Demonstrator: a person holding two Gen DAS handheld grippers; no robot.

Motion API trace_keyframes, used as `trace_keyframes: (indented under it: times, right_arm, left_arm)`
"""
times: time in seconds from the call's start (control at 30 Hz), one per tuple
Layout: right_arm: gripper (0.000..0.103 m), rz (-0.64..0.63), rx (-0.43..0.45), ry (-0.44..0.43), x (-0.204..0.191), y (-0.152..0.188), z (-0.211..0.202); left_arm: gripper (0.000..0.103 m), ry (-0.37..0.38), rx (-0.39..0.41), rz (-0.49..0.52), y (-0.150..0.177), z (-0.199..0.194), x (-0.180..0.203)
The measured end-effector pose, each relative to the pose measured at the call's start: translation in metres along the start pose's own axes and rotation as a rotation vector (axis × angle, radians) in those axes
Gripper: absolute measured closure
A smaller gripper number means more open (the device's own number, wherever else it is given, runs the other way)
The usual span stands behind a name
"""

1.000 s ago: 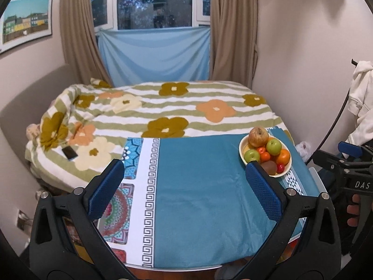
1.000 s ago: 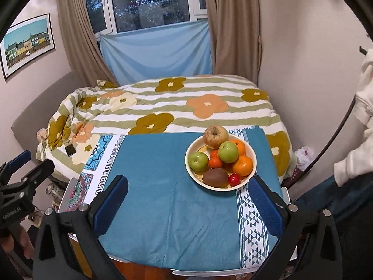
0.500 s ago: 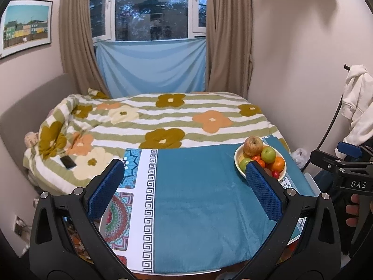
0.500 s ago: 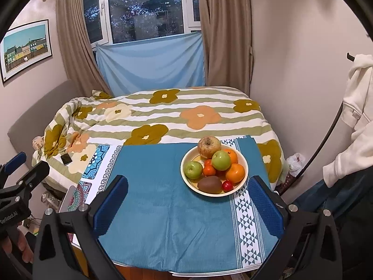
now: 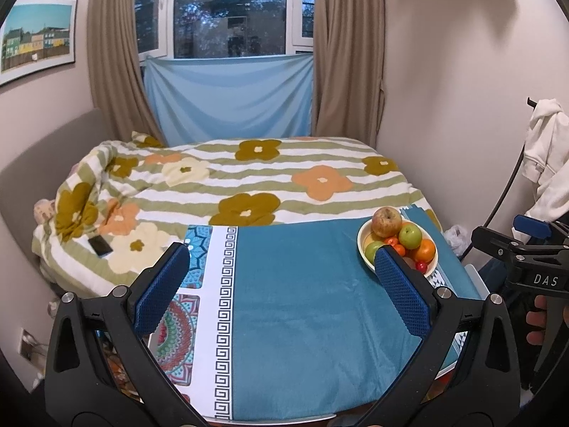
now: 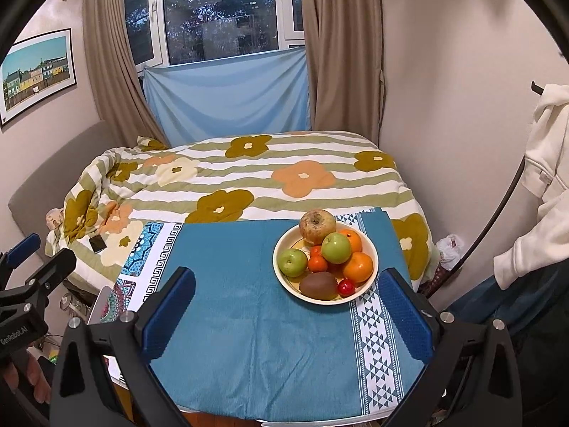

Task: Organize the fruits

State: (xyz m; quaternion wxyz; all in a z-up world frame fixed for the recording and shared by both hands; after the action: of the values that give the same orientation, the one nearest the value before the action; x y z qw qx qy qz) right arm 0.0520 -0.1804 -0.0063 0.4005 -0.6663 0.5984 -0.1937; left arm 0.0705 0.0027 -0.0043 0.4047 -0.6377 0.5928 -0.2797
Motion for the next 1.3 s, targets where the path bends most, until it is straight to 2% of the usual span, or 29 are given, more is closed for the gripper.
trace_keyframes:
  times: [1.3]
  right_arm:
    - [0.0, -0.002, -0.001, 0.004, 0.001, -0.0023, 0.0045]
  left_arm:
    - [0.0, 0.009, -0.014, -0.017, 0.0004, 0.0078, -0.0038]
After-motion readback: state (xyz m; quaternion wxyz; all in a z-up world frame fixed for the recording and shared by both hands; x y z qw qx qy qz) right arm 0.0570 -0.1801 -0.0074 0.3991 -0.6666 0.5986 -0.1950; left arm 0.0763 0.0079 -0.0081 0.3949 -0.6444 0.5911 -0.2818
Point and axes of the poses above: each gripper's, at about its wrist camera, not at the fingertips, and z roughly the way its jaws point, x to its right, y to its underside, the point moved 4 cm from there along z, roughly the way its jaws point, and after that the axes turned 15 degrees about -y, right-handed, at the moved point
